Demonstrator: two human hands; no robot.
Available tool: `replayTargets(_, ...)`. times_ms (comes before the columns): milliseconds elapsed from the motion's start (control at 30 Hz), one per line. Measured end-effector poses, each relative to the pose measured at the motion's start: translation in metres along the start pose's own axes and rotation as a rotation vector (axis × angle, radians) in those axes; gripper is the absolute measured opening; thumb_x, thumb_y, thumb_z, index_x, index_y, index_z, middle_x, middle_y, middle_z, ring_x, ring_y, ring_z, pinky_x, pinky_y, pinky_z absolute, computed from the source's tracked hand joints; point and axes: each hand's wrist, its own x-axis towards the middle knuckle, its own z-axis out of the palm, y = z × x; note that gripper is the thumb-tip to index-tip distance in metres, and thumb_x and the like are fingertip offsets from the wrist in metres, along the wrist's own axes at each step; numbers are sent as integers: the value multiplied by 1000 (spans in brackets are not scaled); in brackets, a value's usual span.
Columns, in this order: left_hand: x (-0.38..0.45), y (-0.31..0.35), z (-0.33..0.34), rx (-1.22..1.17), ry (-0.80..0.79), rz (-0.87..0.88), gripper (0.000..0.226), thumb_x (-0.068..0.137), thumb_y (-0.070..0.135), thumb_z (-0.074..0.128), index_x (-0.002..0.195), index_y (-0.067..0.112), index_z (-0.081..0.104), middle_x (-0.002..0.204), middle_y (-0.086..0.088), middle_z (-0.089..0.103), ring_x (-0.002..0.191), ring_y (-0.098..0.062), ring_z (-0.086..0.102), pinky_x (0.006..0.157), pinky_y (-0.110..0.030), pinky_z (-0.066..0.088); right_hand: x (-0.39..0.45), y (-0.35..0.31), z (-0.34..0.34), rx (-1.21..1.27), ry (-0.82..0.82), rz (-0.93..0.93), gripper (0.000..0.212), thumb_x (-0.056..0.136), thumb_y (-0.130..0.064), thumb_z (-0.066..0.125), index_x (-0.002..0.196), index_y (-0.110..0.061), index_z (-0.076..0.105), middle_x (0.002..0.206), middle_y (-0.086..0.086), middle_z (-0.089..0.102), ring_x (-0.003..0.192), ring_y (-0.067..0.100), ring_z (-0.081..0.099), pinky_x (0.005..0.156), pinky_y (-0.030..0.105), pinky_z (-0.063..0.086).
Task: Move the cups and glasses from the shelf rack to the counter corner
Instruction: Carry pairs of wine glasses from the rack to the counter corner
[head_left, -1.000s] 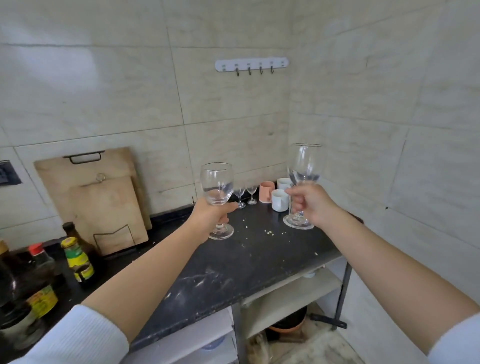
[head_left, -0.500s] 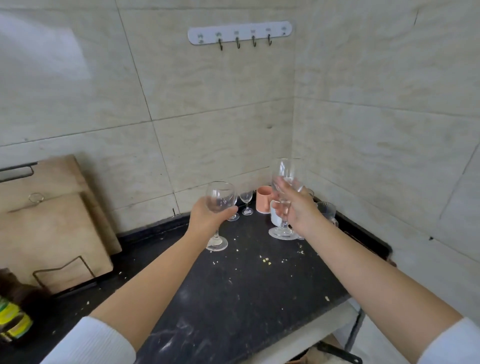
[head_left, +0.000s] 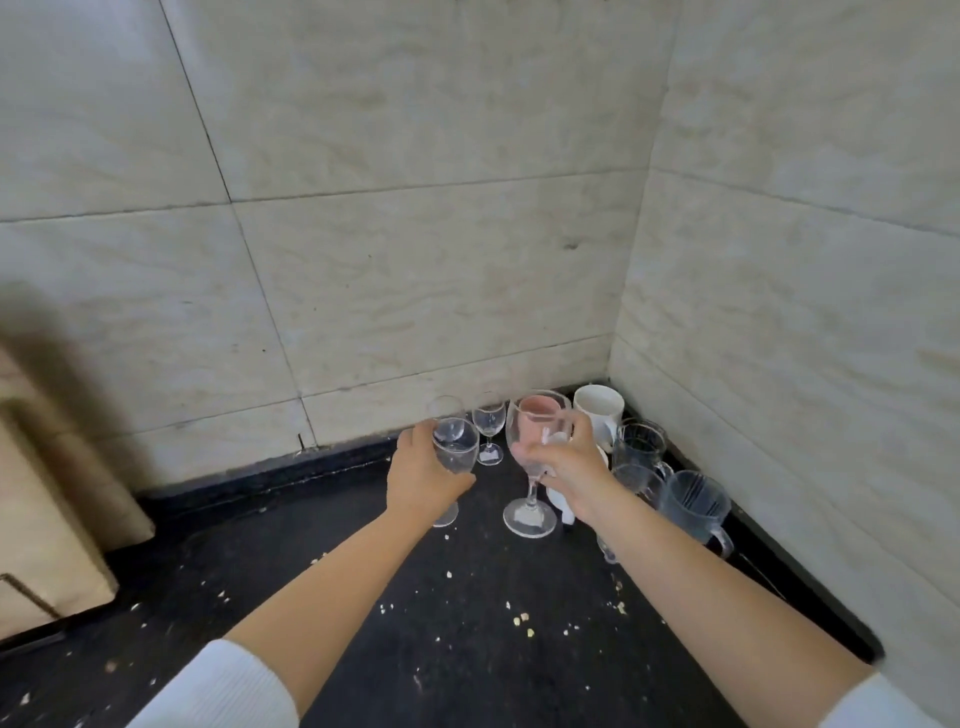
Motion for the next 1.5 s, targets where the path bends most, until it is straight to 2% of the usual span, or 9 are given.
replayTargets(100, 19, -5, 23, -62, -6, -62, 79, 67, 18, 74, 135, 15, 34, 132, -10, 49, 114, -28, 54, 85, -33, 46, 32, 13, -2, 31, 16, 21, 58, 71, 10, 66, 91, -37, 39, 119, 1, 41, 112, 23, 48, 59, 25, 47)
replayTargets(267, 46, -11, 57, -40, -106, -115, 69, 70, 12, 67, 132, 18, 38, 129, -10, 51, 111, -28, 55, 87, -38, 50, 80, 30, -14, -87, 22, 58, 64, 70, 9, 67, 115, -22, 34, 98, -7, 43, 102, 19, 45, 71, 29, 46)
replayTargets(400, 56, -16, 83, -4, -126, -219, 72, 71, 9, 67, 134, 18, 32, 136, -9, 46, 113, -29, 56, 86, -40, 52, 104, 47, -23, -463, -130, -19, 82, 67, -2, 75, 131, -14, 26, 112, -5, 39, 104, 13, 42, 81, 26, 38)
replayTargets(667, 77, -29, 104, 67, -116, -316, 75, 70, 6, 67, 133, 18, 30, 136, -8, 45, 113, -29, 55, 79, -39, 51, 147, 62, -27, -688, -116, -61, 80, 60, -12, 81, 125, -11, 34, 103, -4, 38, 93, 13, 43, 73, 24, 34)
replayTargets(800, 86, -34, 111, 68, -110, -344, 74, 69, 5, 68, 132, 19, 30, 137, -7, 44, 110, -29, 56, 72, -34, 47, 159, 71, -27, -753, -155, -113, 72, 61, -8, 79, 119, -11, 37, 83, -18, 36, 81, 6, 44, 62, 16, 31)
replayTargets(1000, 86, -37, 119, 18, -102, -355, 71, 69, 6, 68, 129, 18, 33, 136, -5, 46, 113, -26, 56, 77, -35, 49, 160, 84, -28, -806, -170, -128, 70, 64, -9, 77, 122, -9, 37, 89, -14, 38, 93, 10, 40, 73, 23, 35)
replayTargets(1133, 86, -40, 121, 0, -86, -362, 71, 70, 5, 68, 130, 17, 33, 137, -6, 45, 115, -26, 55, 78, -33, 48, 165, 81, -27, -842, -174, -128, 65, 65, -8, 76, 119, -7, 40, 85, -14, 38, 91, 13, 44, 68, 20, 34)
replayTargets(1267, 108, -41, 125, -7, -77, -364, 70, 70, 3, 68, 129, 15, 34, 136, -7, 45, 114, -28, 55, 77, -33, 47, 188, 77, -27, -872, -139, -102, 74, 62, -13, 79, 123, -6, 38, 104, 0, 41, 93, 14, 42, 76, 26, 38)
replayTargets(1500, 107, -45, 123, 60, -50, -410, 72, 71, 9, 69, 131, 17, 31, 133, -9, 46, 108, -30, 57, 75, -35, 48, 186, 82, -23, -905, -170, -114, 76, 62, -19, 80, 125, -8, 38, 100, -6, 33, 95, 12, 38, 76, 25, 34)
